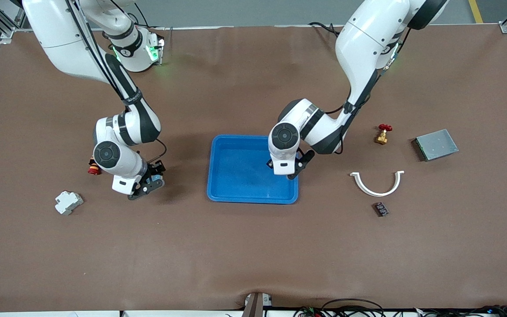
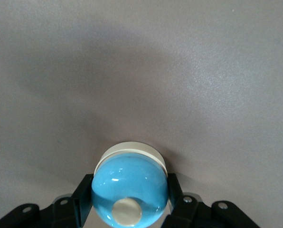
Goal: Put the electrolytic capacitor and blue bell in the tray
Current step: 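Lower the capacitor into the tray and open the left gripper, then grasp the second capacitor with the left gripper while the right gripper holds the bell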
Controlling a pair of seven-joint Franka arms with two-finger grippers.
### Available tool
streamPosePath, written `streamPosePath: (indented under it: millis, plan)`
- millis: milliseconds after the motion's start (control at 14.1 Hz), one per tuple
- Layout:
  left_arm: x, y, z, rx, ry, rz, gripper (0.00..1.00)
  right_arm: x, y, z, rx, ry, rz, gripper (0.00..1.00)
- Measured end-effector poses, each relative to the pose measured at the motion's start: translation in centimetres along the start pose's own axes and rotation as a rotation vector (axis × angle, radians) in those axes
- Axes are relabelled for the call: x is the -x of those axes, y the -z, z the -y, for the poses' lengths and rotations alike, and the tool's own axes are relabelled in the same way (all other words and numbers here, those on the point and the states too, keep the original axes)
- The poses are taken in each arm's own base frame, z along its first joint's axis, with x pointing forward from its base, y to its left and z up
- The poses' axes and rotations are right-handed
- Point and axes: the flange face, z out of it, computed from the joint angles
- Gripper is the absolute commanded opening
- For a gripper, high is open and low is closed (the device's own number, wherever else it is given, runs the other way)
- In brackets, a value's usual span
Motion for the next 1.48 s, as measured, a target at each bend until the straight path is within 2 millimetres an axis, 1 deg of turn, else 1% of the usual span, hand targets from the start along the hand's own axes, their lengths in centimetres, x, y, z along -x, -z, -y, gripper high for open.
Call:
streamPosePath:
  millis: [71,212,353,495,636,777,848,990,1131,1272,1343,1484]
  plan:
    - [-0.1,0.0,0.0,0.001,0.002,0.0,1.0,0.0,0.2,0.1,-0.004,-0.006,0.012,0.12]
    - [-0.4,0.6,-0.3,0.013,0.004,-0.003,1.0,-0.3,1.2,0.4,-0.015,-0.049,0.029,0.12]
    - [-0.9,2.1,-0.8,0.037,0.007,-0.009,1.0,-0.6,2.8,1.6,-0.029,-0.114,0.036,0.12]
    - [-2.0,4.4,-1.0,0.033,-0.009,-0.055,1.0,-1.0,4.5,4.0,-0.034,-0.193,0.037,0.12]
    - [-4.4,6.9,-0.5,0.017,-0.017,-0.11,1.0,-1.4,5.5,7.5,-0.04,-0.271,0.033,0.12]
    - [-7.7,9.3,0.5,0.012,-0.03,-0.12,1.0,-1.8,5.7,11.6,-0.047,-0.355,0.034,0.12]
    - [-9.9,10.5,1.2,0.013,-0.031,-0.121,1.0,-1.9,5.8,13.8,-0.05,-0.396,0.034,0.12]
    - [-15.2,12.8,3.2,0.004,-0.056,-0.115,1.0,-2.3,6.4,18.1,-0.057,-0.471,0.022,0.12]
    - [-20.2,14.1,5.5,-0.014,-0.105,-0.101,1.0,-2.7,7.5,21.7,-0.061,-0.53,0.002,0.12]
    - [-25.0,14.4,7.8,-0.029,-0.15,-0.082,1.0,-3.1,8.5,24.5,-0.076,-0.572,-0.014,0.12]
    - [-27.2,14.4,8.9,-0.032,-0.168,-0.073,1.0,-3.2,8.9,25.3,-0.093,-0.587,-0.015,0.12]
    - [-31.3,14.1,11.3,-0.036,-0.205,-0.054,1.0,-3.5,9.1,26.0,-0.116,-0.604,-0.012,0.12]
